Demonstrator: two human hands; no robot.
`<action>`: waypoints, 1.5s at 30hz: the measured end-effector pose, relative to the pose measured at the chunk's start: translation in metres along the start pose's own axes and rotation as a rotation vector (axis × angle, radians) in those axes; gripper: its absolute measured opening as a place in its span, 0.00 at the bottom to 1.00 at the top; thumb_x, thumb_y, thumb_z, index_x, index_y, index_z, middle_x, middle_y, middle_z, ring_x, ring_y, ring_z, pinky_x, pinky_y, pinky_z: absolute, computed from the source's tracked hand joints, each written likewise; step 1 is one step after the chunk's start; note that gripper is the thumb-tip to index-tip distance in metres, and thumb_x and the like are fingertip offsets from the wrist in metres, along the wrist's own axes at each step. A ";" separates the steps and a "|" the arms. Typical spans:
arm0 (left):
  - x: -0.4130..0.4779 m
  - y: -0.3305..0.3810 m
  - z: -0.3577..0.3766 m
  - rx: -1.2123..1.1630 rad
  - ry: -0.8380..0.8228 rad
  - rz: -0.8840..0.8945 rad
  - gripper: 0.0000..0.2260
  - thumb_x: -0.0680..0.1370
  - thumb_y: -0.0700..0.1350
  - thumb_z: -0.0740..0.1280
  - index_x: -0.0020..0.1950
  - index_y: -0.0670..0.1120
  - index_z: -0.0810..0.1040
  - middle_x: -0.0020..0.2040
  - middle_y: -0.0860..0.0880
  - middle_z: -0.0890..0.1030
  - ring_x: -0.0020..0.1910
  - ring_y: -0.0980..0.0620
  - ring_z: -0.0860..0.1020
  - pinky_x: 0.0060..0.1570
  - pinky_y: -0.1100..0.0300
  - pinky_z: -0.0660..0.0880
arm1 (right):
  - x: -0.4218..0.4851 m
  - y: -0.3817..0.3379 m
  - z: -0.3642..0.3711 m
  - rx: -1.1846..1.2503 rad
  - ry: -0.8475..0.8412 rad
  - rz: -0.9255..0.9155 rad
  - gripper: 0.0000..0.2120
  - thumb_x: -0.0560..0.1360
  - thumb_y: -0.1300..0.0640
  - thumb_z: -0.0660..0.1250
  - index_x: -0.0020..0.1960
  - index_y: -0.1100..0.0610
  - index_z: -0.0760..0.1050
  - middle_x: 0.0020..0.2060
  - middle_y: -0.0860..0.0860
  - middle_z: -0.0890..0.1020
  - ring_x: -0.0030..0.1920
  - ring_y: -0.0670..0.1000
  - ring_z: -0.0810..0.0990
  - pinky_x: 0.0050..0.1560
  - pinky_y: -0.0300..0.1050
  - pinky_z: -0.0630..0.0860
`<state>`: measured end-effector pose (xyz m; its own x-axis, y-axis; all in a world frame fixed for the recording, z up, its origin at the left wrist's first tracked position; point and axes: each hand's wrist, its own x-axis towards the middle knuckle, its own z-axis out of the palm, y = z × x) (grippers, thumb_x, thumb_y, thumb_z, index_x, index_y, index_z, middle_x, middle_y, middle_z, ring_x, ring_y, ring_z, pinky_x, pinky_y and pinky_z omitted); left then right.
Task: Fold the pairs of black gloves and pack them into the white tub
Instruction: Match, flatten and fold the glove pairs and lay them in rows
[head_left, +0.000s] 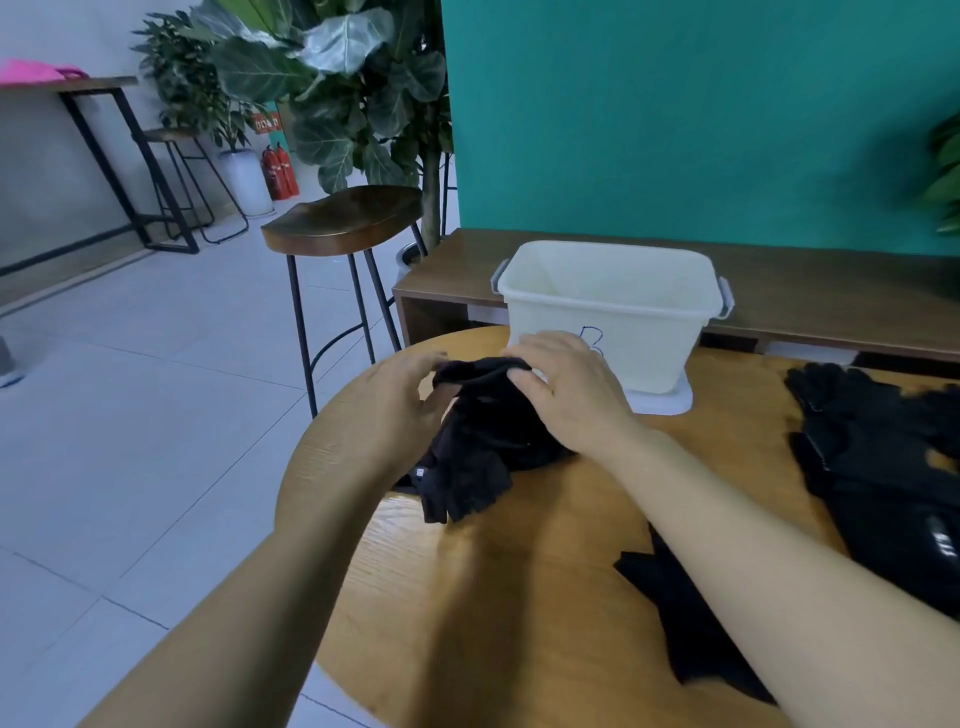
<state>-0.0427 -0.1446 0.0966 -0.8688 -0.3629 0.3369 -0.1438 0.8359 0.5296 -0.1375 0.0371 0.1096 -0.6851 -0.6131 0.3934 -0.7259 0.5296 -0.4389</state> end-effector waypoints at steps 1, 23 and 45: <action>0.004 0.007 -0.005 -0.063 -0.001 0.009 0.08 0.77 0.63 0.61 0.54 0.73 0.73 0.54 0.61 0.81 0.55 0.56 0.78 0.54 0.47 0.79 | 0.001 0.000 -0.009 0.049 0.036 0.018 0.12 0.82 0.53 0.60 0.62 0.49 0.79 0.56 0.49 0.81 0.63 0.53 0.71 0.59 0.51 0.69; -0.034 0.120 0.014 -0.803 -0.706 -0.107 0.14 0.79 0.32 0.67 0.64 0.42 0.78 0.58 0.41 0.84 0.59 0.41 0.82 0.61 0.48 0.77 | -0.097 0.044 -0.128 0.514 -0.036 0.508 0.12 0.79 0.54 0.67 0.49 0.62 0.83 0.47 0.51 0.86 0.45 0.44 0.81 0.48 0.38 0.72; -0.055 0.174 0.062 -0.929 -0.714 -0.255 0.15 0.78 0.44 0.71 0.62 0.39 0.79 0.56 0.41 0.84 0.60 0.40 0.81 0.65 0.41 0.74 | -0.157 0.069 -0.144 0.853 -0.136 0.653 0.11 0.75 0.56 0.72 0.57 0.56 0.82 0.49 0.52 0.86 0.53 0.53 0.84 0.55 0.45 0.78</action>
<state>-0.0495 0.0465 0.1218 -0.9738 0.0811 -0.2122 -0.2087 0.0498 0.9767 -0.0887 0.2541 0.1337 -0.8734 -0.4484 -0.1903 0.0947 0.2269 -0.9693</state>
